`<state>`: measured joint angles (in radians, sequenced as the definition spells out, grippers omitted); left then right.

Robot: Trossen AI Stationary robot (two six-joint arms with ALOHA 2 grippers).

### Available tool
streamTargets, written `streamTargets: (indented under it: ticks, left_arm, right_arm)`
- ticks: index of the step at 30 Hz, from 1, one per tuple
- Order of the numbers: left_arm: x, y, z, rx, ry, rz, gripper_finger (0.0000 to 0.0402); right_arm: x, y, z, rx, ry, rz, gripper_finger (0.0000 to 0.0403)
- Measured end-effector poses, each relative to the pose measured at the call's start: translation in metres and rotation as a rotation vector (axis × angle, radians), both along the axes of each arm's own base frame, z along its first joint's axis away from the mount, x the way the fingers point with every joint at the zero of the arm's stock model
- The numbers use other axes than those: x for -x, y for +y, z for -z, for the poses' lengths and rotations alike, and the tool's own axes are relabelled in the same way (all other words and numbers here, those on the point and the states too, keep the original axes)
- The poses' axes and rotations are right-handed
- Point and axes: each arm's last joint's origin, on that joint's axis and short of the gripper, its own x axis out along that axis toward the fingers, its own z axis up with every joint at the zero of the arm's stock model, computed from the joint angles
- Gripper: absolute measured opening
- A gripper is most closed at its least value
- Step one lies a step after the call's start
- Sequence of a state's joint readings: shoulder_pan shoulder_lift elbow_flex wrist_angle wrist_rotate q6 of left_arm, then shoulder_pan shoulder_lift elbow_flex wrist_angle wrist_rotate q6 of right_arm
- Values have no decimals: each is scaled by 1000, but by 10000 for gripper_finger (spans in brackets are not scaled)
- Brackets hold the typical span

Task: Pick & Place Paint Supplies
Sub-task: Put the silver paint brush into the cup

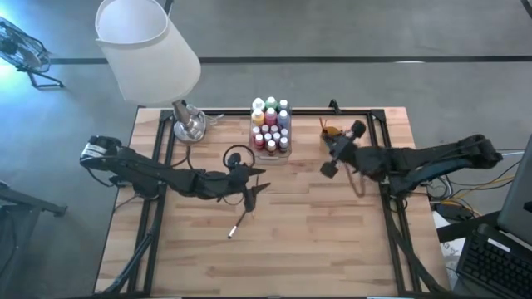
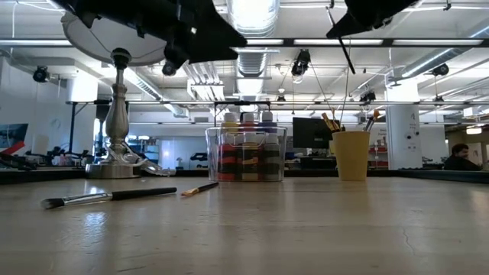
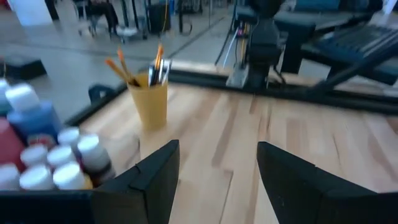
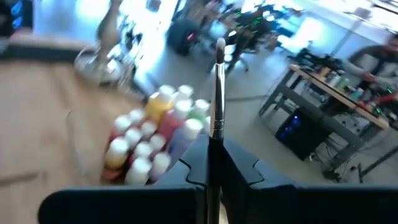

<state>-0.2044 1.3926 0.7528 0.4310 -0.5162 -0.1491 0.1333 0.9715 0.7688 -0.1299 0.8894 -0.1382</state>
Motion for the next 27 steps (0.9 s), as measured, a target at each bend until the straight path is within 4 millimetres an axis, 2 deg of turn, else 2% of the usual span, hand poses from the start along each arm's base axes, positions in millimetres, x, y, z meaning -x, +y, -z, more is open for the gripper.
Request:
streamTargets:
  ticks: [4, 8, 19, 27]
  left_arm:
    - [-1, 0, -4, -22, -35, 3, 220]
    - [-1, 0, -4, -25, -34, 3, 220]
    - [-1, 0, -1, -27, -22, 5, 218]
    - [-1, 0, -1, -26, -21, 6, 218]
  right_arm:
    - [16, -14, 2, -15, -145, 61, 12]
    - [23, -26, 13, -18, -217, 112, 12]
    - [20, -61, 43, -68, -309, 116, 12]
    - [20, -66, 67, -42, -310, 126, 12]
